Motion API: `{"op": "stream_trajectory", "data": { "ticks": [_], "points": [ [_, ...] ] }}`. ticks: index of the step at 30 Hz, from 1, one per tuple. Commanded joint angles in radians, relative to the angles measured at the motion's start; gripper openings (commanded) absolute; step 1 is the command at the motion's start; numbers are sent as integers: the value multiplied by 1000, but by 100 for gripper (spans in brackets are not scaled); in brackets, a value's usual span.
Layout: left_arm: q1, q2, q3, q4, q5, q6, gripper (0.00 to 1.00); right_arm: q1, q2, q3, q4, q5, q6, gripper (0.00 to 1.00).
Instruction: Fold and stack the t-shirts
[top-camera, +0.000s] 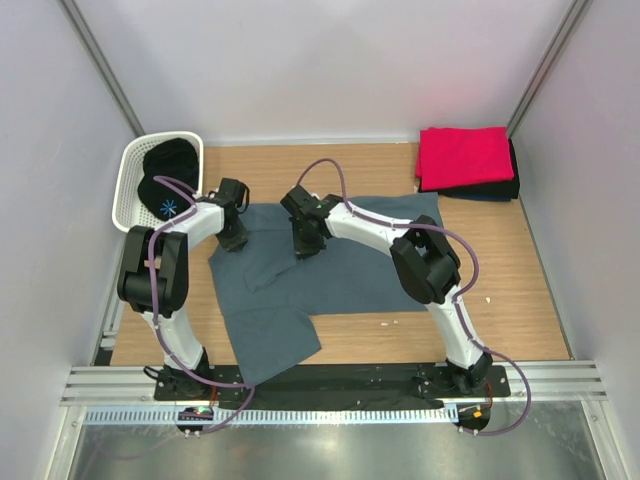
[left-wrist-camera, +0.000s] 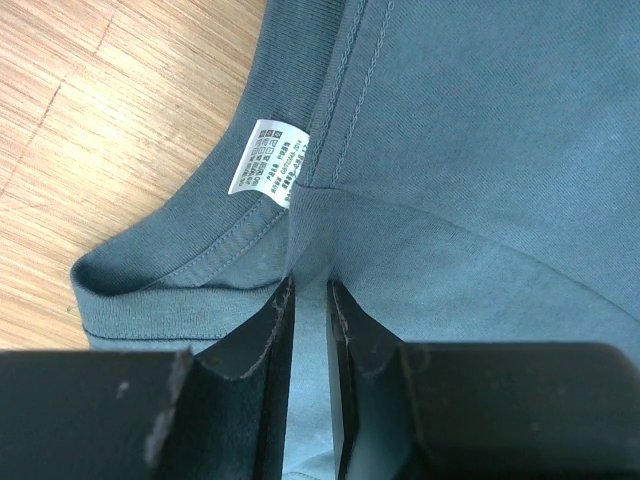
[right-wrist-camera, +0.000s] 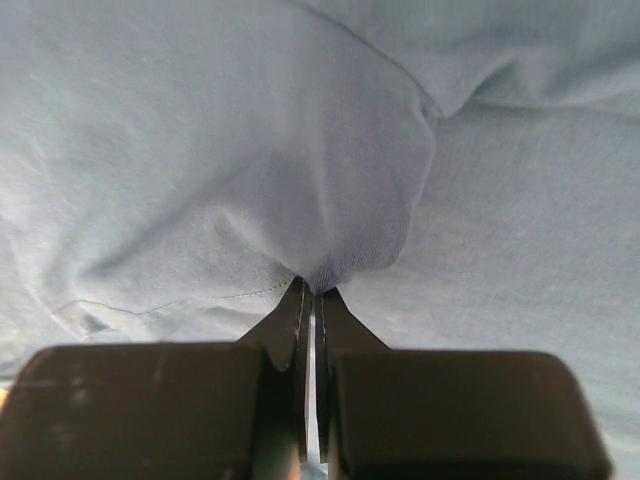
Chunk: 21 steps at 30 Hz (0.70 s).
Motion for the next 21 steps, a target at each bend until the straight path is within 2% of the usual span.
{"op": "stream_trajectory", "data": {
  "ticks": [1, 7, 12, 13, 15, 16, 19, 21],
  "points": [
    [0, 15, 3, -36, -38, 11, 20, 9, -28, 73, -9, 40, -24, 1],
    [0, 15, 3, -36, -38, 11, 20, 13, -53, 183, -127, 87, -50, 1],
    [0, 14, 0, -37, -38, 10, 20, 16, -24, 255, -318, 118, -59, 3],
    [0, 12, 0, -36, -40, 11, 20, 19, -18, 269, -352, 120, -61, 17],
    [0, 14, 0, -36, -40, 8, 20, 29, -30, 257, -395, 136, -67, 35],
    [0, 14, 0, -36, -38, 8, 20, 29, -41, 233, -397, 138, -65, 53],
    [1, 17, 0, -36, -38, 8, 20, 29, -85, 173, -369, 143, -56, 65],
    [1, 14, 0, -36, -38, 8, 20, 29, -107, 140, -323, 143, -47, 67]
  ]
}}
